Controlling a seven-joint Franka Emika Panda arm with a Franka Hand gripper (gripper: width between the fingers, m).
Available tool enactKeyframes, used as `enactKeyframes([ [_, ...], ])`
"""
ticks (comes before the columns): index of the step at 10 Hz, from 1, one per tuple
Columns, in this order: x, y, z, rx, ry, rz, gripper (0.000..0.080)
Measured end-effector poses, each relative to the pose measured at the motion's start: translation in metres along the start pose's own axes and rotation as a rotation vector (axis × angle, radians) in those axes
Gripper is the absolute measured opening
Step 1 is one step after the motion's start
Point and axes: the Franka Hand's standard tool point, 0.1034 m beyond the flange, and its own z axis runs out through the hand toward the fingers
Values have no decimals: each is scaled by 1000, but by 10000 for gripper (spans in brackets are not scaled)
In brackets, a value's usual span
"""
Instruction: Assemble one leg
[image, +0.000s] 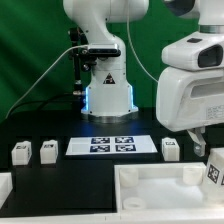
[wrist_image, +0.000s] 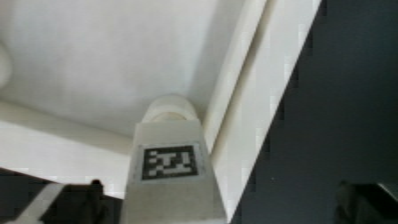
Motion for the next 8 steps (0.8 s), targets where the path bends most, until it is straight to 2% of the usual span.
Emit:
enactKeyframes([
  [1, 1, 8, 6, -2, -37, 16, 649],
  [3, 20, 8, 11, -1, -48, 56, 649],
  [5, 17, 7, 24, 1, -44, 63, 649],
  [6, 16, 7, 25, 1, -46, 66, 649],
  [7, 17, 7, 25, 1, -46, 65, 536],
  [8, 17, 8, 25, 1, -46, 65, 536],
])
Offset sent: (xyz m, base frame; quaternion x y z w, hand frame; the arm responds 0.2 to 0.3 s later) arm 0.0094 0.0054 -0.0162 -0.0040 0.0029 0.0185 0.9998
